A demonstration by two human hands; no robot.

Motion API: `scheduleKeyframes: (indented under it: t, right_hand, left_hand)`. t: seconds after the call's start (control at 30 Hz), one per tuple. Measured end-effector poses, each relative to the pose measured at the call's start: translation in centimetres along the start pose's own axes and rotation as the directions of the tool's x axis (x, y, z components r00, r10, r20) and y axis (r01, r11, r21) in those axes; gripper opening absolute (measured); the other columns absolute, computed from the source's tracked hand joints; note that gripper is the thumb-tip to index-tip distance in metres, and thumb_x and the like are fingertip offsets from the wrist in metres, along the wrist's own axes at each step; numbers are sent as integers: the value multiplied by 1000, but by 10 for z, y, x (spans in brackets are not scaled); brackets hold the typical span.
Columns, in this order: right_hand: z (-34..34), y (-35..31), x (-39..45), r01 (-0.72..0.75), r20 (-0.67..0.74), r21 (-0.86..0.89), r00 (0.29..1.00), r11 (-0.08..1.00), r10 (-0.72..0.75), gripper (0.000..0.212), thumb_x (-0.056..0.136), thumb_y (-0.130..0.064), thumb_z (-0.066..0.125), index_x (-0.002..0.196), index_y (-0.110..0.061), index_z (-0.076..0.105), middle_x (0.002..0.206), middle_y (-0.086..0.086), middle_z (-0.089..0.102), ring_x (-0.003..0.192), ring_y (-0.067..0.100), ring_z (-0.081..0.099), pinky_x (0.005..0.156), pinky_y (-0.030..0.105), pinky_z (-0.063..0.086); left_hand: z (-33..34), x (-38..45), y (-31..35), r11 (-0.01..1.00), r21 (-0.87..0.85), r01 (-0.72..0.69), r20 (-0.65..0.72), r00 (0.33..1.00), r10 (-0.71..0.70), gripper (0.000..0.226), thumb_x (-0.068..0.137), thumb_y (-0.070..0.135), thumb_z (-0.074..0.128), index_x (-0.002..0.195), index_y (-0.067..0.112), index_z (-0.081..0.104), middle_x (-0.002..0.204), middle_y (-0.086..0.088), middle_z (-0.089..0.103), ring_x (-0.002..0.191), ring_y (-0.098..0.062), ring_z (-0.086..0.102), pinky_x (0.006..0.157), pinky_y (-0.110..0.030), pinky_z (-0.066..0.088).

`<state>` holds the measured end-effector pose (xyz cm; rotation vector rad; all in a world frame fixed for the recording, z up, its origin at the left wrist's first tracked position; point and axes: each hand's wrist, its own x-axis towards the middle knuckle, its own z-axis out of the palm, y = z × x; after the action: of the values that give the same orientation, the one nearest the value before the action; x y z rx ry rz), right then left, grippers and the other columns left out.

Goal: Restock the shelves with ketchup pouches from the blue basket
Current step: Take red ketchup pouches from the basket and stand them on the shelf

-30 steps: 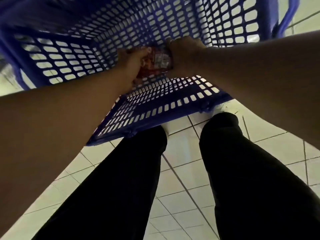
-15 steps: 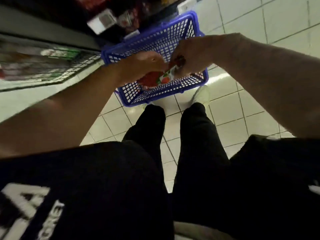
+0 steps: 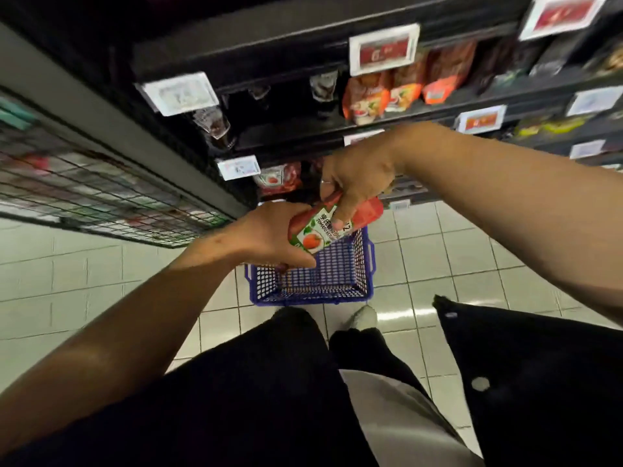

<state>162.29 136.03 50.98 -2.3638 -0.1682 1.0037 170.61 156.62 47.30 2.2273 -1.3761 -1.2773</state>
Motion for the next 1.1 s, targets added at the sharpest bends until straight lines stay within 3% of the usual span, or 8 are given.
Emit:
scheduleKeyframes:
  t: [0.1,0.2,0.3,0.43,0.53,0.7,0.87,1.1]
  right_hand:
    - [-38,-20,-19,-28,-62,9,998,1000,29,36,72,-55,83,87,-23,75,75,-11,71,68,10,63,65,30,52]
    - [-72,-28,-41,73,-199,298,980,952,-13,28,75,-47,80,92,-25,78,86,-7,78,77,8,73,71,29,57]
    - [-98,-37,-50,200,-286,454,956,868,-70,14,80,-33,76,86,-21,78,81,1,77,69,10,69,65,25,54]
    - [-126,-57,-49,237,-321,468,943,851,-86,6,89,-15,72,85,-15,77,73,-5,76,59,0,66,56,11,49]
    - [-138,-63,-55,257,-416,479,909,839,-41,19,85,-24,76,94,-7,77,86,9,78,75,15,74,67,21,57]
    - [-129,-54,-54,469,-687,618,712,631,144,34,86,-32,75,108,-6,69,83,-1,72,78,9,67,71,21,54]
    - [-88,-40,-30,508,-722,636,657,581,217,19,82,-28,77,100,-23,74,100,1,78,94,16,74,78,25,57]
    - [-107,-17,-26,589,-727,685,579,428,368,30,92,-20,72,118,-7,68,110,11,76,102,26,73,88,37,57]
  left_hand:
    - [-19,-18,10,988,-152,-27,-74,997,16,57,60,38,96,107,30,65,93,19,72,84,10,65,65,-5,47]
    - [-32,-37,5,917,-393,-67,-136,991,14,54,61,22,97,106,28,68,95,14,77,85,1,72,69,-9,52]
    - [-47,-46,1,854,-499,-144,-177,982,62,59,61,29,96,112,32,67,106,10,77,95,-10,74,79,-24,60]
    - [-78,-45,-5,842,-492,-221,-204,970,135,63,57,32,96,113,35,66,108,9,76,97,-12,74,84,-34,60]
    - [-98,-41,-9,818,-509,-268,-215,960,181,64,56,32,96,113,31,67,108,5,76,98,-17,74,87,-43,60]
    - [-110,-28,2,745,-573,-342,-336,927,167,57,56,34,93,108,38,69,106,10,77,94,-11,74,74,-23,59]
    - [-106,4,26,733,-581,-353,-489,872,32,57,53,39,90,106,43,67,101,16,76,90,-4,73,72,-21,59]
    - [-147,42,73,807,-435,-399,-690,724,-14,56,60,50,86,111,38,67,96,19,74,85,1,71,73,-22,58]
